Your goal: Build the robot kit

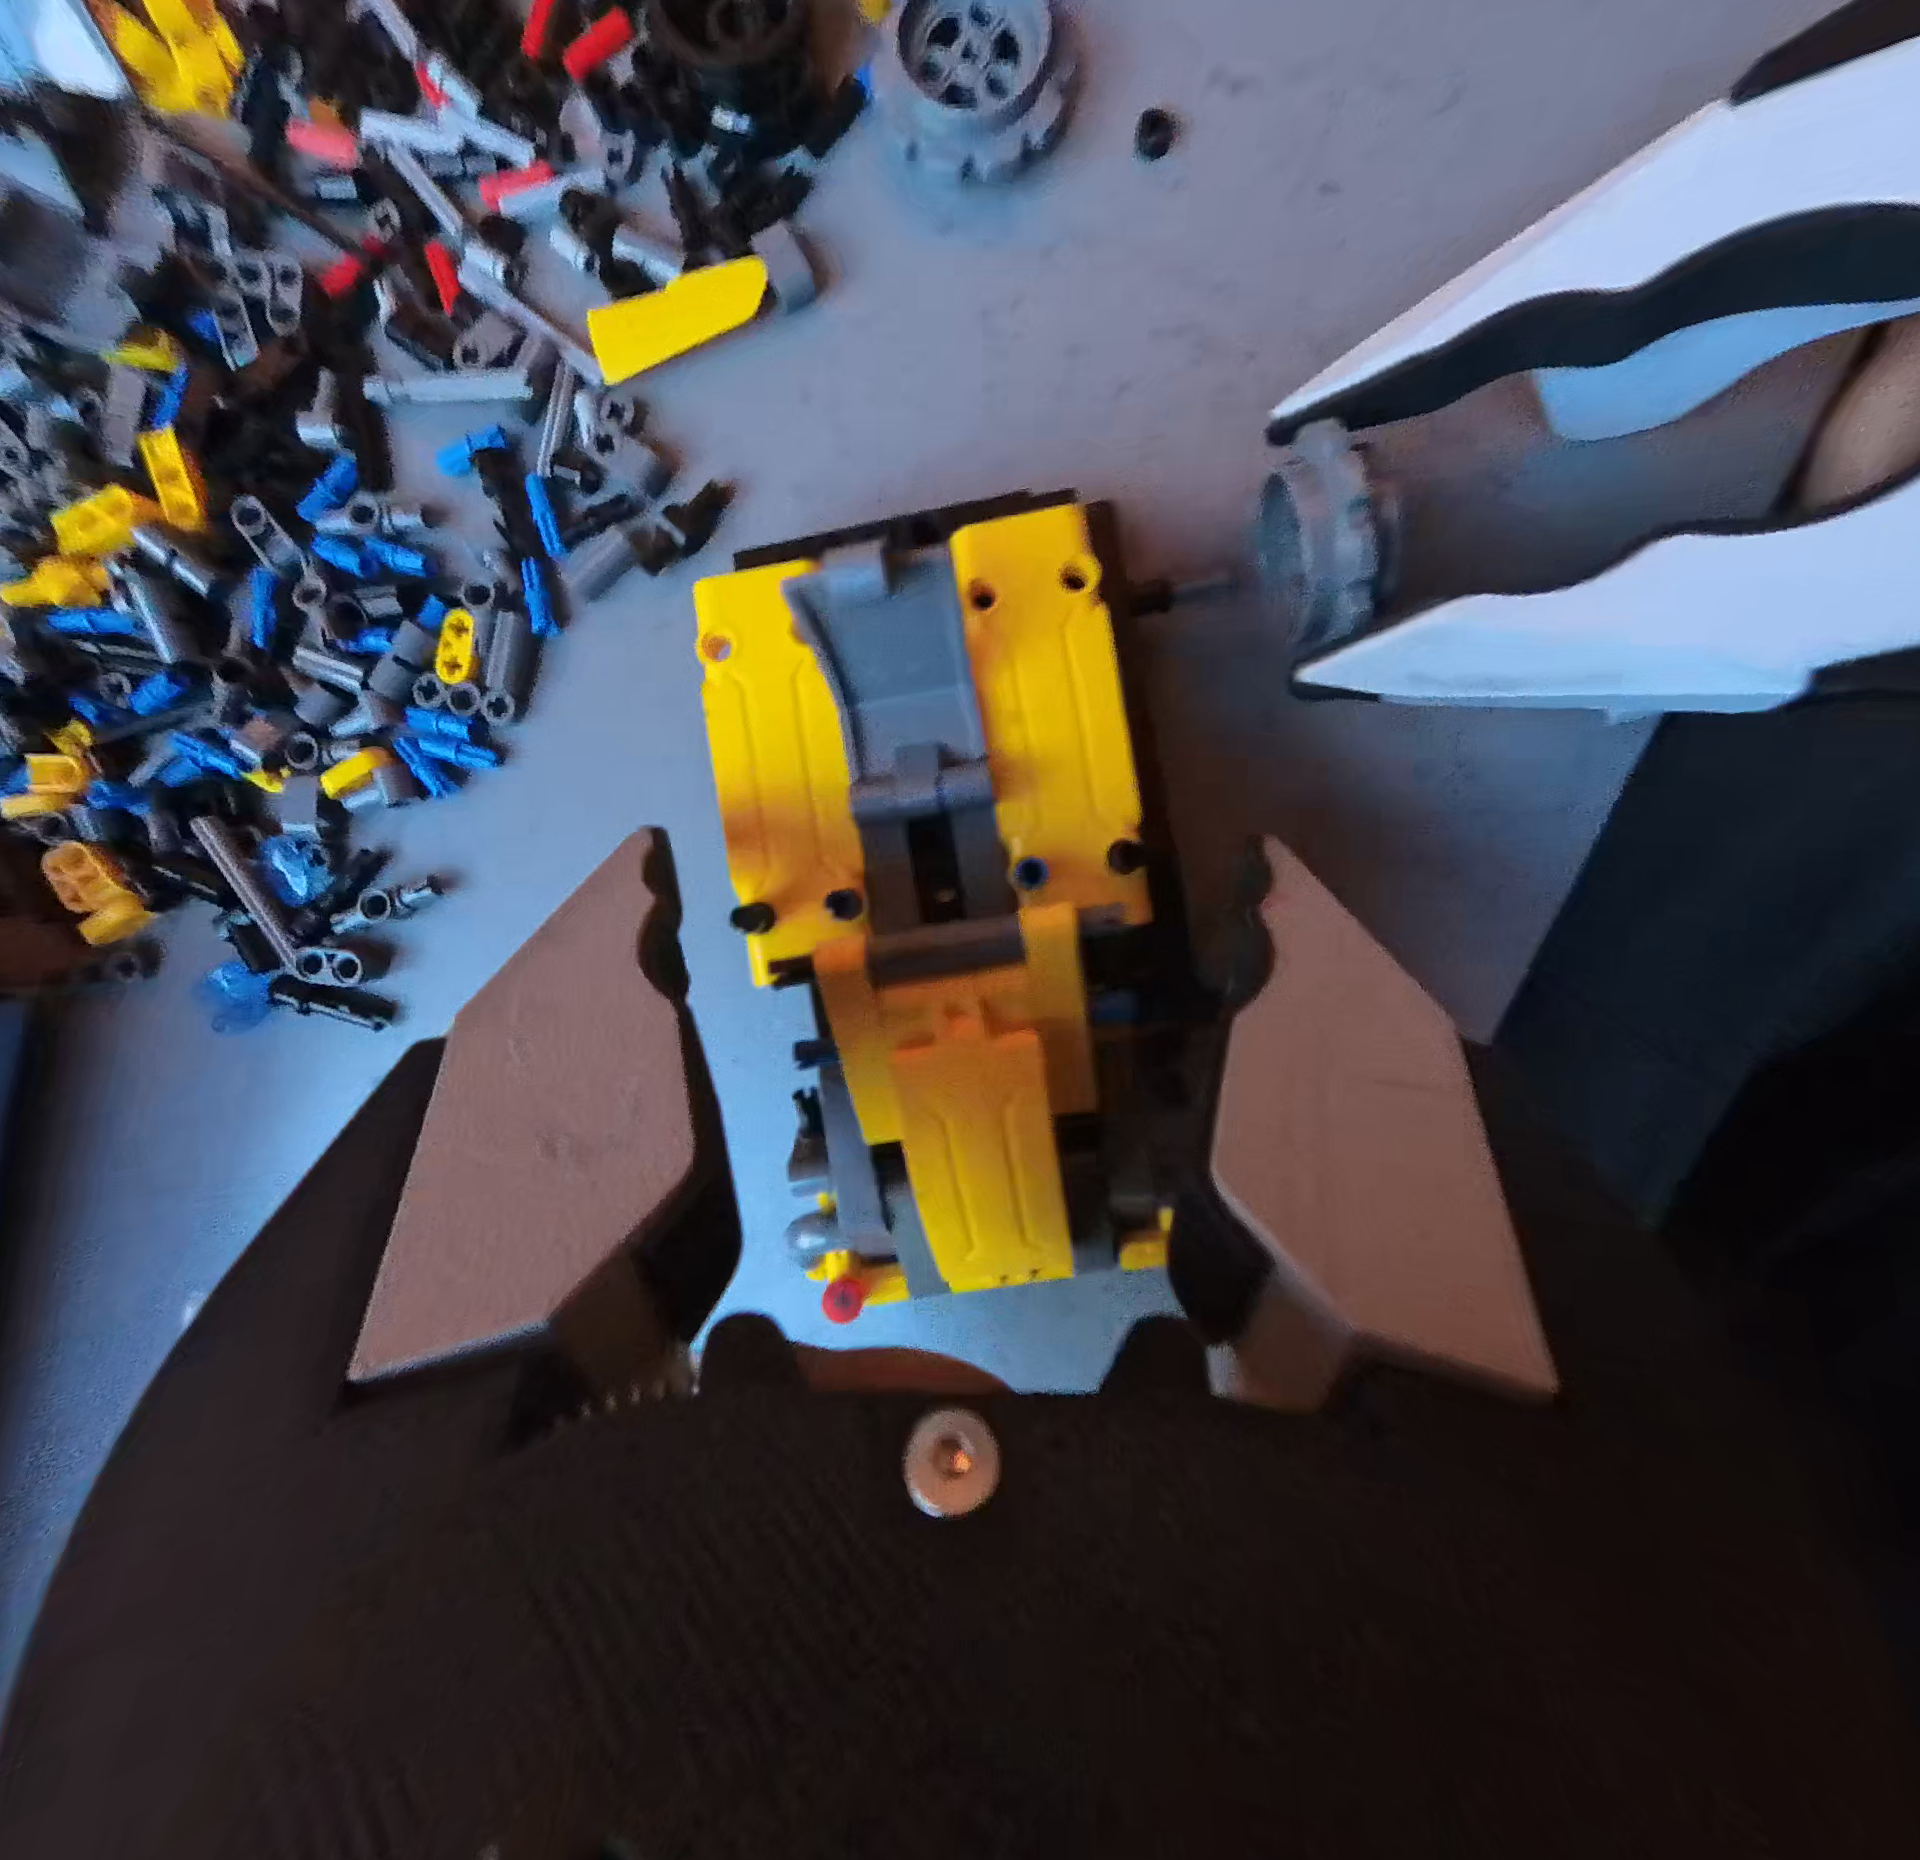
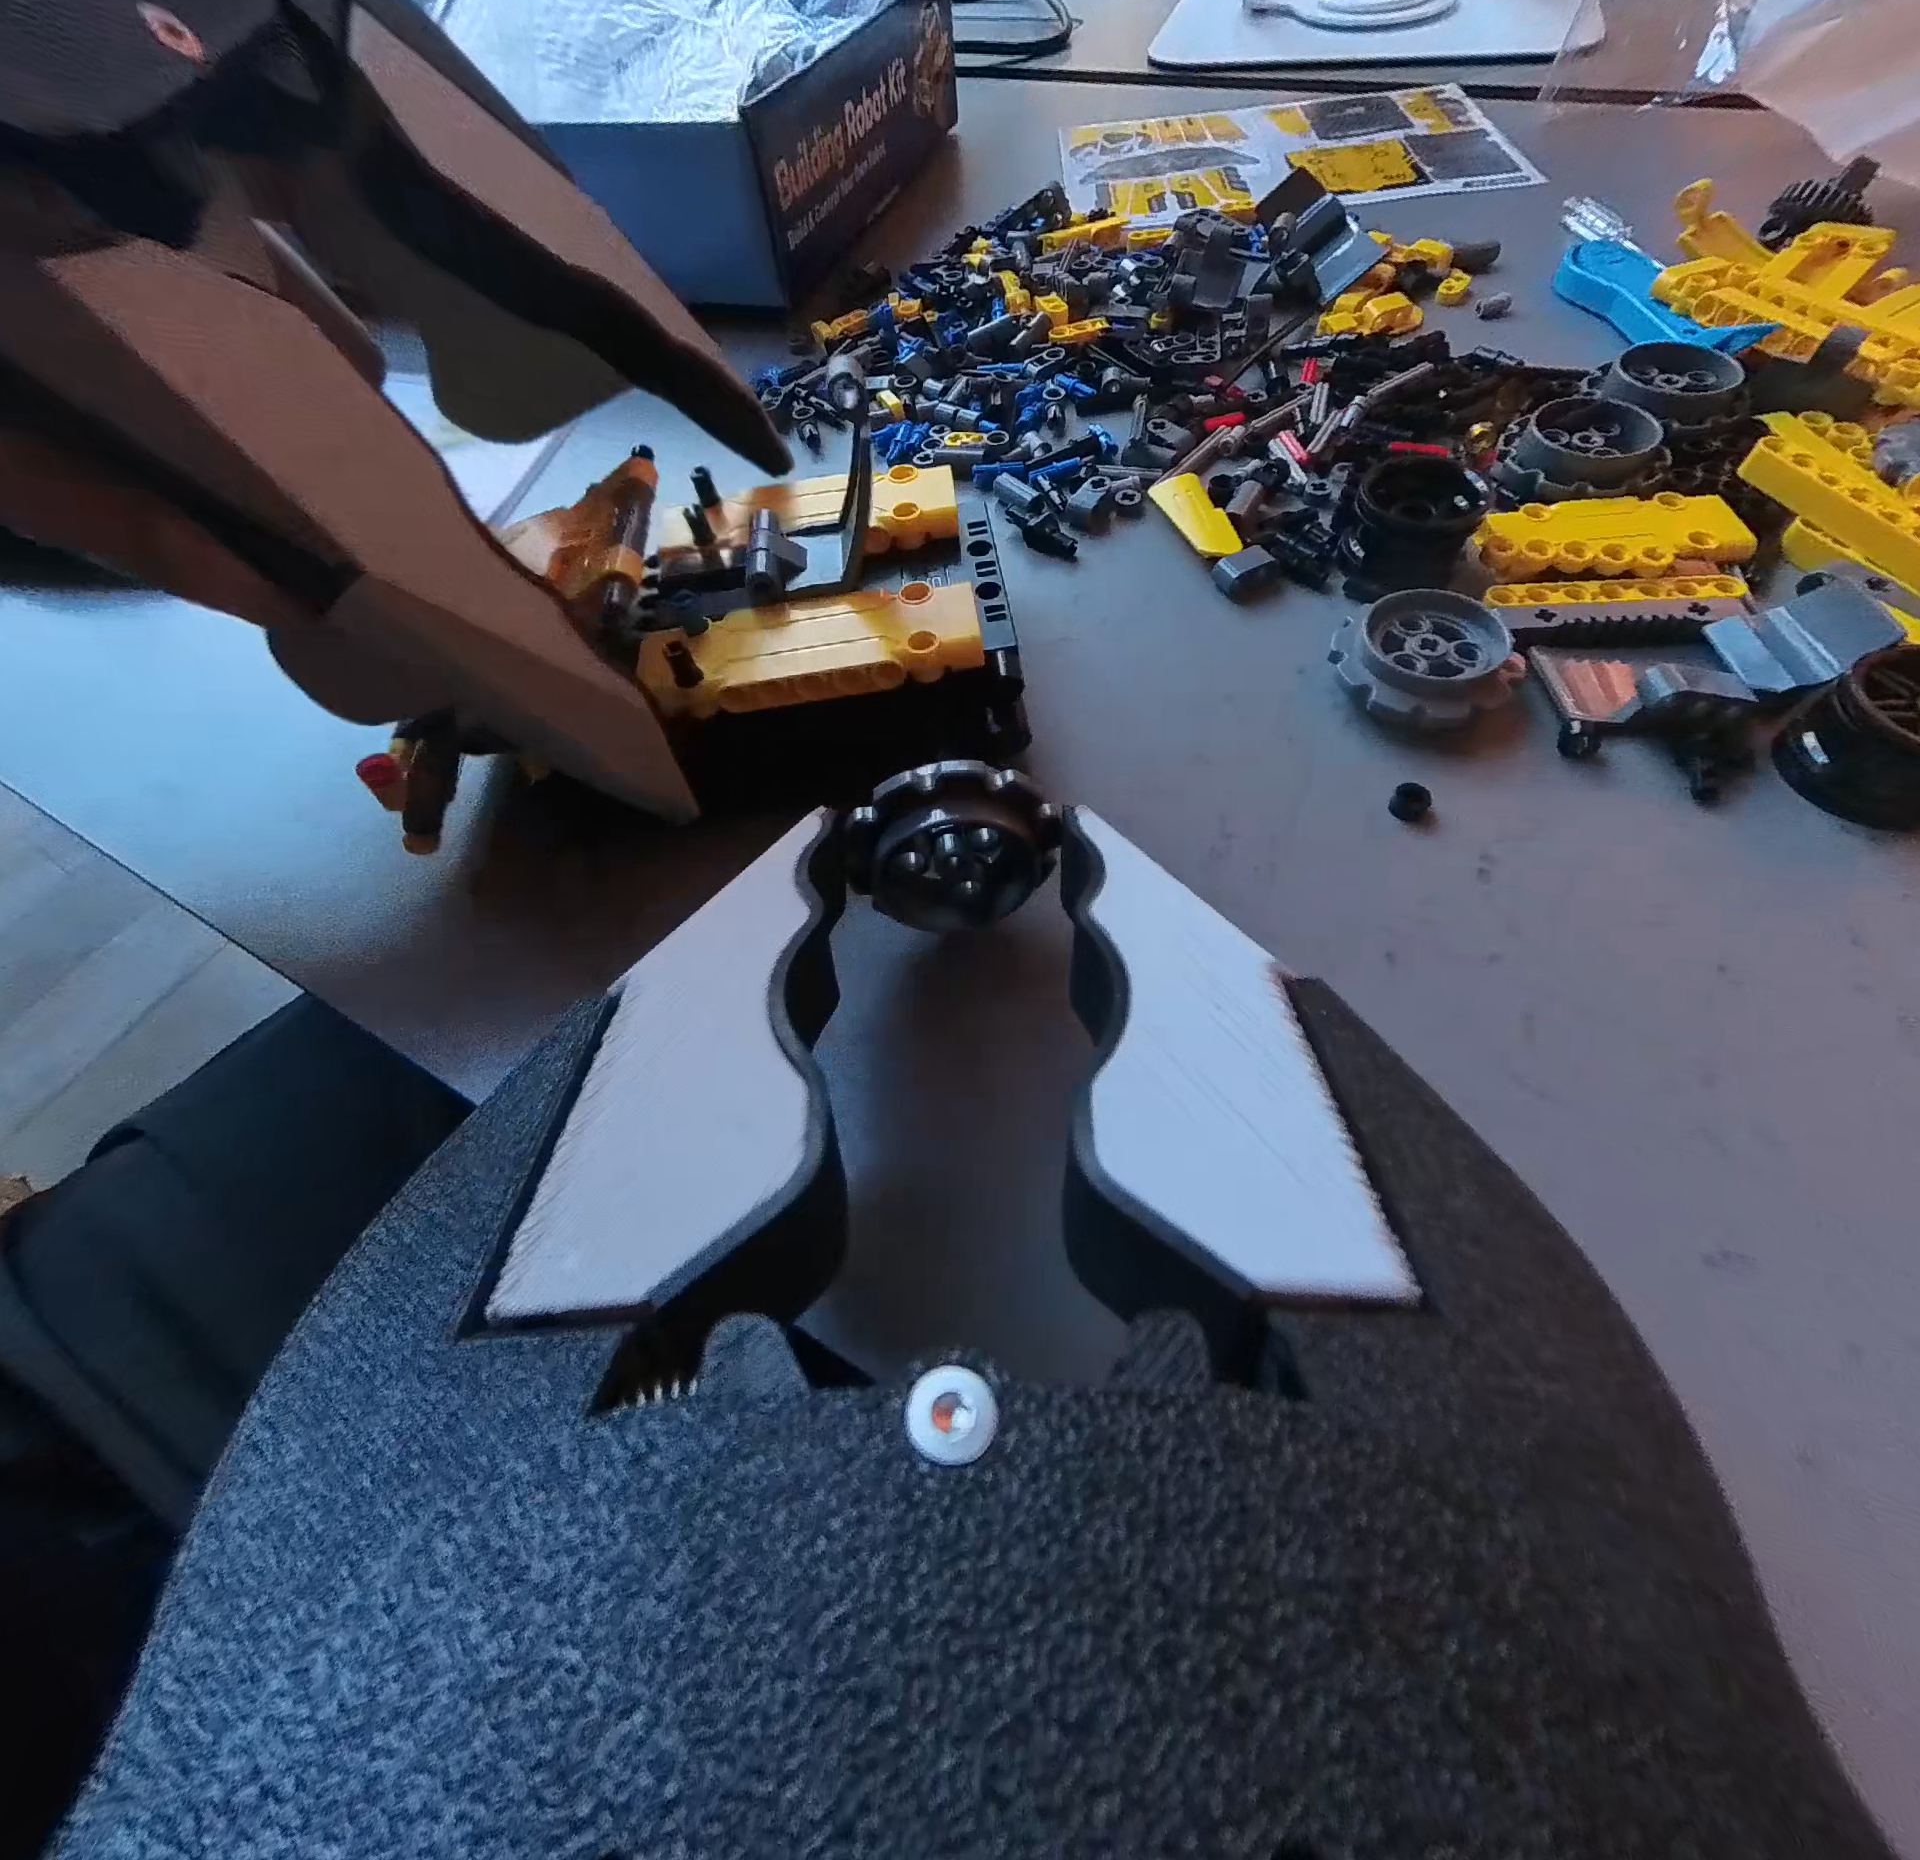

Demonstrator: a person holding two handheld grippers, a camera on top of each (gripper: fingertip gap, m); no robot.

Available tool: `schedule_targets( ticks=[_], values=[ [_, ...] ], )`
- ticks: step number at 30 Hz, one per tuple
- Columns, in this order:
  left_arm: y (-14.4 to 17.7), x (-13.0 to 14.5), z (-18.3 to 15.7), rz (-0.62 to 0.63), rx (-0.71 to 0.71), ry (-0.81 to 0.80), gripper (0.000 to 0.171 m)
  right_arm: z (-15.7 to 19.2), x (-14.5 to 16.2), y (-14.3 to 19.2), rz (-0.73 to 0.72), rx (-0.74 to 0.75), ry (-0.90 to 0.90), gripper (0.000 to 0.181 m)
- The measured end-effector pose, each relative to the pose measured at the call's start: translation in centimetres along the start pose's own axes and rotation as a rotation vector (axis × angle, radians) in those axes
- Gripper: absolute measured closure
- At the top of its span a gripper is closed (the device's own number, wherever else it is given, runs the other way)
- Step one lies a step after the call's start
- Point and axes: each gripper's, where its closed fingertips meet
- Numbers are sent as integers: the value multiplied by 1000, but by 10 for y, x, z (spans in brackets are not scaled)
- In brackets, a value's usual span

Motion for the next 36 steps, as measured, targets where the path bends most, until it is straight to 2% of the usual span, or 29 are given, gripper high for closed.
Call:
schedule_targets(
  ticks=[2,4,6,8,12,19,23,36],
  values=[
    [0,-6,-3,9,-17,-24,73,-3,0,0,-3,5,-6,141],
    [-7,-2,6,69,-38,-6,72,-4,-1,-1,-4,1,-14,141],
    [-21,11,4,149,40,46,69,-3,-1,-1,-4,0,-12,141],
    [-23,6,7,120,63,44,77,-1,-1,-1,-10,1,-5,141],
    [-22,6,7,138,80,39,80,6,-1,1,-25,-10,-10,141],
    [-15,0,3,87,218,147,80,10,-10,-2,-55,3,-18,141],
    [-15,0,3,59,217,142,80,6,-15,-4,-67,39,3,141],
    [-15,0,6,22,227,147,82,10,-14,-7,-50,27,8,141]
  ],
)
Point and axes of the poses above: each gripper's, where its closed fingertips meet, y back along the fingers, x out of its underside, z = x × y across the jaws, and after that the axes turned 11 degrees about x, right-handed
